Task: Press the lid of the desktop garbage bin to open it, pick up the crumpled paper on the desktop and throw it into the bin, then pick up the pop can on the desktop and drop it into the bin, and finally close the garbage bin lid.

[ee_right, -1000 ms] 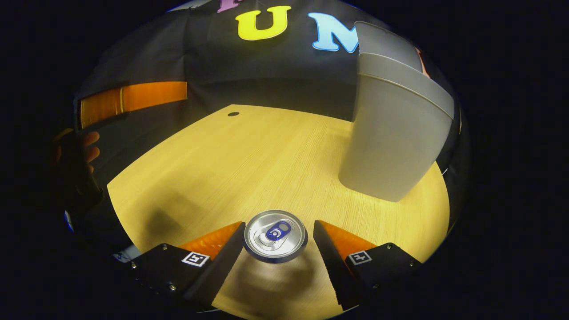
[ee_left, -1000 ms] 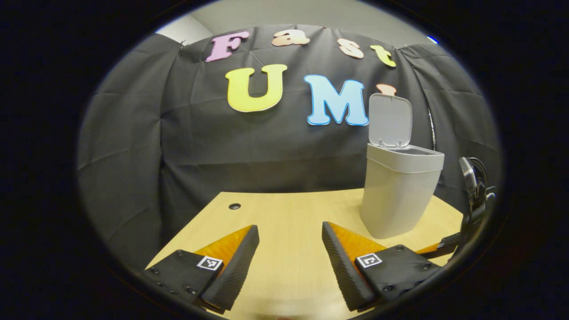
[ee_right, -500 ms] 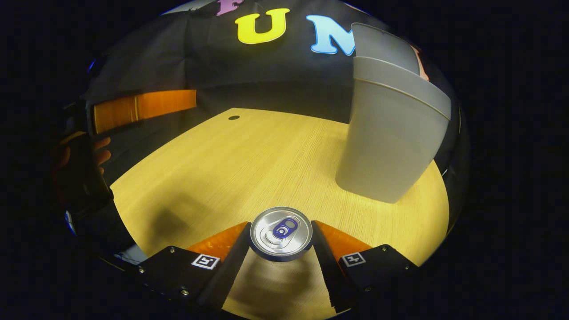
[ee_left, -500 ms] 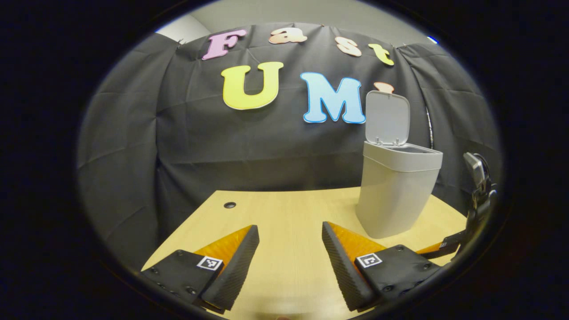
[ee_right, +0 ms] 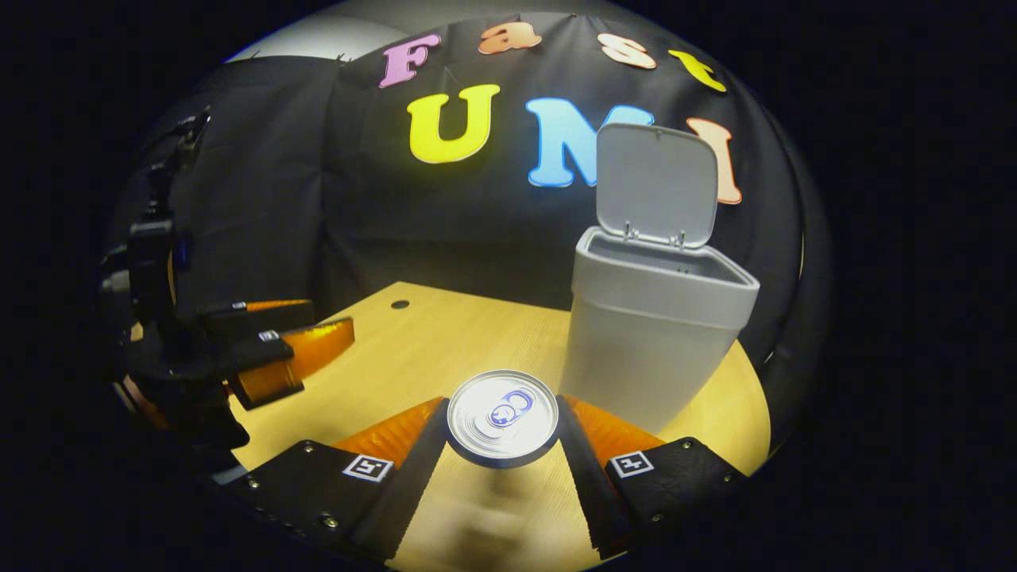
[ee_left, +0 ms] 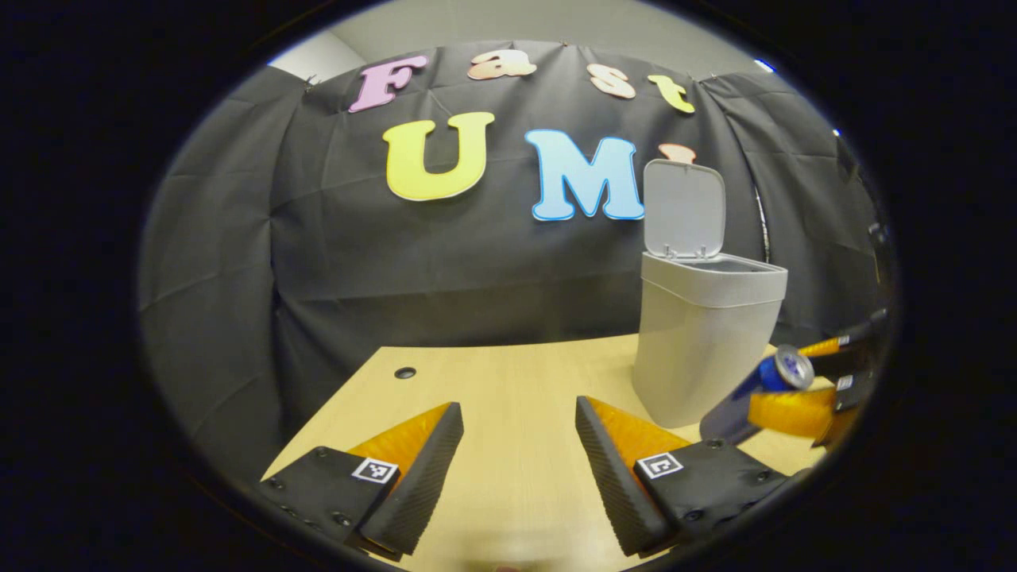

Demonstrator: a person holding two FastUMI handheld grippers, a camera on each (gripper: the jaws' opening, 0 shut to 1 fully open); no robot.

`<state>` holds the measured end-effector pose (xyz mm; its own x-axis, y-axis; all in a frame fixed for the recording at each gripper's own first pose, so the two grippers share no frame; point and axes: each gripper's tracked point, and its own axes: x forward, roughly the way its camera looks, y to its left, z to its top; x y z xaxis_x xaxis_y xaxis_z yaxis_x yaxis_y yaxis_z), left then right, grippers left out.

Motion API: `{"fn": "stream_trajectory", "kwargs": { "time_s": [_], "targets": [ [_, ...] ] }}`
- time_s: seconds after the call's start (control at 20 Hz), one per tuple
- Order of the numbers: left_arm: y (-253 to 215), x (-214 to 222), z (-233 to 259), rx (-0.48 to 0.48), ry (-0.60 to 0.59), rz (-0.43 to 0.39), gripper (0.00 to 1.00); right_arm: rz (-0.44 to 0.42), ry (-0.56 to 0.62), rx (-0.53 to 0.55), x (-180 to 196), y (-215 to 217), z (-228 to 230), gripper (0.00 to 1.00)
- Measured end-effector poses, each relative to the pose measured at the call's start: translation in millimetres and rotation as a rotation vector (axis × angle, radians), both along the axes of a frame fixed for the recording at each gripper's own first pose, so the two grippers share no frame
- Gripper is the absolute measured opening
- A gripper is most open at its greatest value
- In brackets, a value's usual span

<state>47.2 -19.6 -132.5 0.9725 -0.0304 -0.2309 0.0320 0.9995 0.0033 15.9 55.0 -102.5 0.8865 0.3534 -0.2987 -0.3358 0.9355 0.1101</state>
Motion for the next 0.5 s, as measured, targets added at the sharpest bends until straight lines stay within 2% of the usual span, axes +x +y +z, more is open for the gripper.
{"fn": "stream_trajectory", "kwargs": {
  "time_s": [0.25,0.3,0.5],
  "targets": [
    [-9.6,4.0,4.6,0.006,-0.005,-0.018,0.94,-0.066,-0.126,0.047,23.7,-24.0,50.6,0.84],
    [-11.2,4.2,6.7,0.005,-0.009,-0.02,0.88,-0.073,-0.14,0.056,28.3,-27.6,56.3,0.84],
    [-13.5,2.2,8.3,-0.001,-0.009,-0.018,0.94,-0.095,-0.203,0.11,40.8,-38.9,80.2,0.84]
  ]
}}
